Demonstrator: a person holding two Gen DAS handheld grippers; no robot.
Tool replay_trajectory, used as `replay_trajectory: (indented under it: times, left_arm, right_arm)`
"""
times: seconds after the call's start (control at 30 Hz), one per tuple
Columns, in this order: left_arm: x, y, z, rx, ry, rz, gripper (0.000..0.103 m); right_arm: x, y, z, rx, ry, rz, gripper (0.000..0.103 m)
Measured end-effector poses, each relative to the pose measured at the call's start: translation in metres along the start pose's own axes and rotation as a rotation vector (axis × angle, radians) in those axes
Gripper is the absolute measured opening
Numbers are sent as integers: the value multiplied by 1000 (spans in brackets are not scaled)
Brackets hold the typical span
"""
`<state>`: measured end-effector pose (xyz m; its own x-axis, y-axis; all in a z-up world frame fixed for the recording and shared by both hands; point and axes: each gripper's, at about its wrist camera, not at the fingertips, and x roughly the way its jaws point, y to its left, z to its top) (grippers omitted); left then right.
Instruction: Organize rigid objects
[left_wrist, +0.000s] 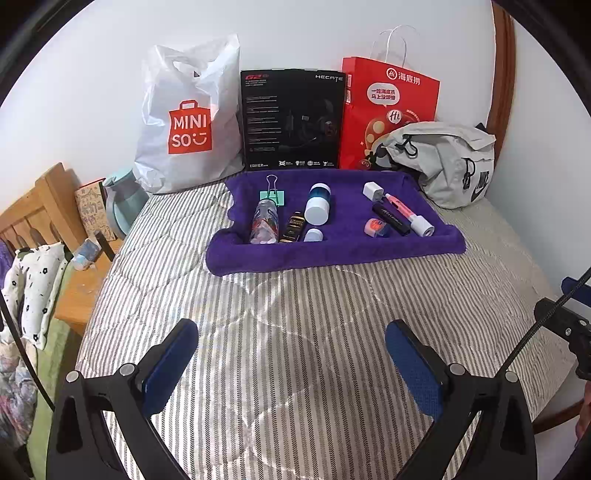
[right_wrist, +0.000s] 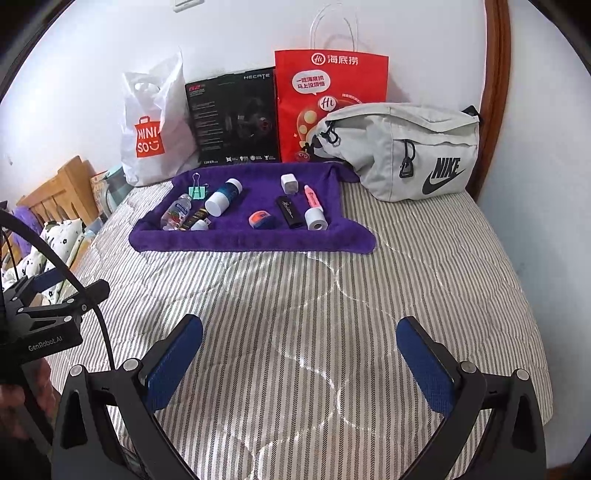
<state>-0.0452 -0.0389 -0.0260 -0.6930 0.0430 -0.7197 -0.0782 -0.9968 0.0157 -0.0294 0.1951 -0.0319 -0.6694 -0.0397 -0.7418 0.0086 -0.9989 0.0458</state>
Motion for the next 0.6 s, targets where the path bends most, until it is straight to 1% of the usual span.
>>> replay_trajectory:
  times: [0.13,0.47,0.6]
  left_arm:
    - [0,2,0,-3,3,-6,102]
    - [3,1,-1,4,19,6,102]
    - [2,0,-1,2,17,-6,102]
  right_arm:
    - [1,-1,0,5,4,1,103]
    - [2,-1,-1,0,6,1,103]
    - [3,-1,-1,-3,8,2,103]
